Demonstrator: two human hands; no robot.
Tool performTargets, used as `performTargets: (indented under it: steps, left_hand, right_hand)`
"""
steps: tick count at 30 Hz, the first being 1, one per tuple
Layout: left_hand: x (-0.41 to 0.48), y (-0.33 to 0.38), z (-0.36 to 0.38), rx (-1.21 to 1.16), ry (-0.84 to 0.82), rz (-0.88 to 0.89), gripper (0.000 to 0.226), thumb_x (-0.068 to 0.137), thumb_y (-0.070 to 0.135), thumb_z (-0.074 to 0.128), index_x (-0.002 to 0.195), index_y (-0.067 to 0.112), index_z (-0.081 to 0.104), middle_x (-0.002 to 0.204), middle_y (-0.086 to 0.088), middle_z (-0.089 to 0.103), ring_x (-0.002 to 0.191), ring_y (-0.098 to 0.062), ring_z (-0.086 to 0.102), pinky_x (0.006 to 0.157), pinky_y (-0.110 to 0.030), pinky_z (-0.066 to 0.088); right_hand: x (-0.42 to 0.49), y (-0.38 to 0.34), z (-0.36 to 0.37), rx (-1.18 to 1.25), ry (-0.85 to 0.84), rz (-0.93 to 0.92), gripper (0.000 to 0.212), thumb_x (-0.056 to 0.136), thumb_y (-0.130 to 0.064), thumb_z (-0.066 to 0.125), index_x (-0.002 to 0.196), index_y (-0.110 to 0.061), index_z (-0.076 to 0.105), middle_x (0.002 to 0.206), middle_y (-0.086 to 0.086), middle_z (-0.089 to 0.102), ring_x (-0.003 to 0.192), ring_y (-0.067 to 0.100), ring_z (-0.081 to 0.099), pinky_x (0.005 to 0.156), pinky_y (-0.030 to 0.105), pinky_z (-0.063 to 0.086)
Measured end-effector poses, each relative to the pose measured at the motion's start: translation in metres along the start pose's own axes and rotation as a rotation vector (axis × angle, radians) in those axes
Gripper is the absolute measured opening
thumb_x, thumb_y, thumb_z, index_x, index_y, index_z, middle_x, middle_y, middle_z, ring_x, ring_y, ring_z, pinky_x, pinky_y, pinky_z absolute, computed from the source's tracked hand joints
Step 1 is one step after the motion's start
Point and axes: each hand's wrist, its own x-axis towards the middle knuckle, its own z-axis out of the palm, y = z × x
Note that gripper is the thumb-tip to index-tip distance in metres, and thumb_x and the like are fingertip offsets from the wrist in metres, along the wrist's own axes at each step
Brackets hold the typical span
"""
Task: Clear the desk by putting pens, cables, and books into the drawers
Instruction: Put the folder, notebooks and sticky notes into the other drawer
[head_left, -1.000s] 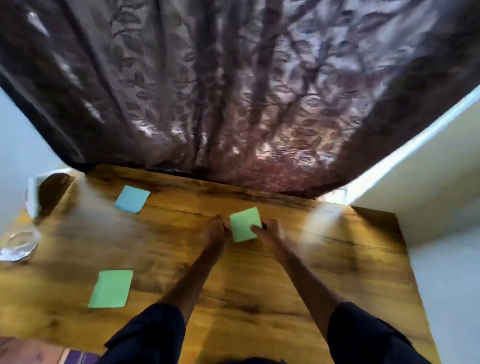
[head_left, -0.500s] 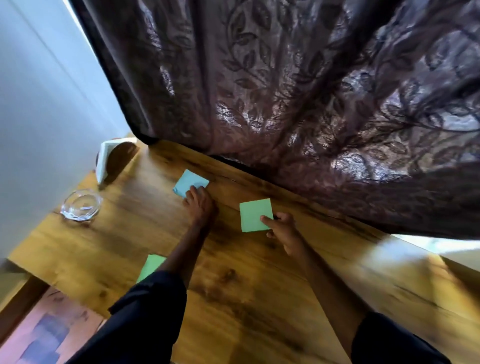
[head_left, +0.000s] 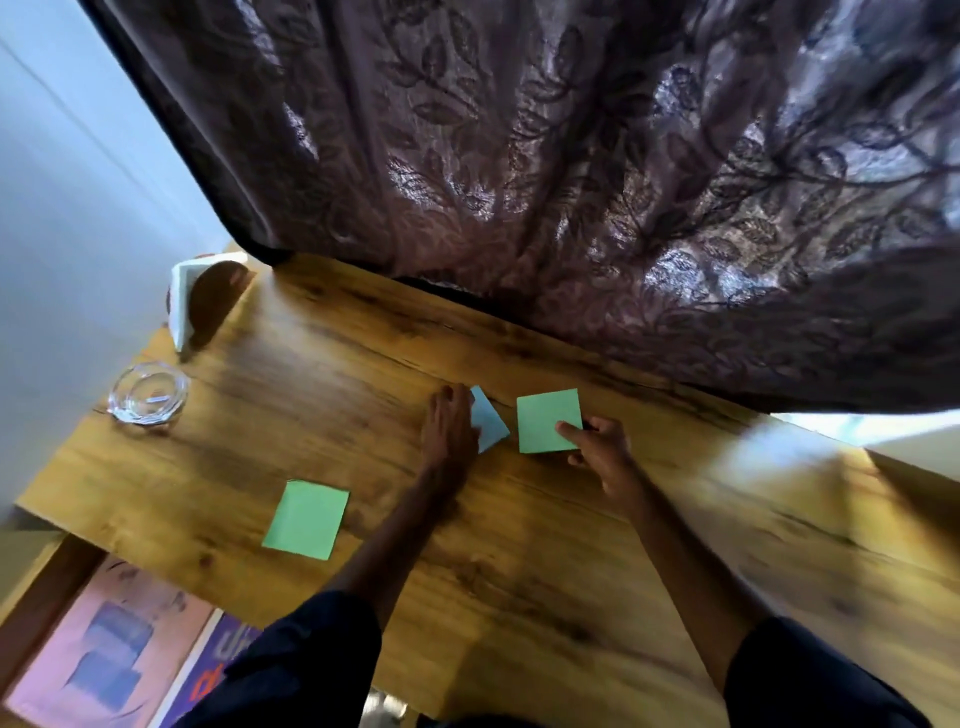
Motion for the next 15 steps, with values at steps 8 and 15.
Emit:
performTargets:
  steps: [8, 15]
  left_hand:
    - [0.006, -0.003, -0.01, 0.196, -0.21, -0.095, 0.094, 0.074, 0.037, 0.085, 0.146, 0.011, 0.031, 0.145, -0.015, 0.039, 0.129, -0.036, 0.041, 0.101, -0.05, 0.044]
    - [-0.079, 0.014, -0.004, 0.08, -0.171, -0.088, 0.069, 0.092, 0.03, 0.069, 0.149, 0.009, 0.036, 0.147, -0.014, 0.047, 0.133, -0.032, 0.046, 0.105, -0.039, 0.037]
  right_hand:
    - [-0.031, 0.026, -0.03, 0.055, 0.038, 0.007, 0.036, 0.089, -0.02, 0.074, 0.121, -0.005, 0.065, 0.108, 0.007, 0.07, 0.091, 0.016, 0.068, 0.055, 0.022, 0.057]
    - [-0.076, 0.058, -0.049, 0.067, 0.03, -0.033, 0.032, 0.089, -0.02, 0.074, 0.118, -0.007, 0.068, 0.106, 0.008, 0.073, 0.09, 0.02, 0.072, 0.067, 0.031, 0.059]
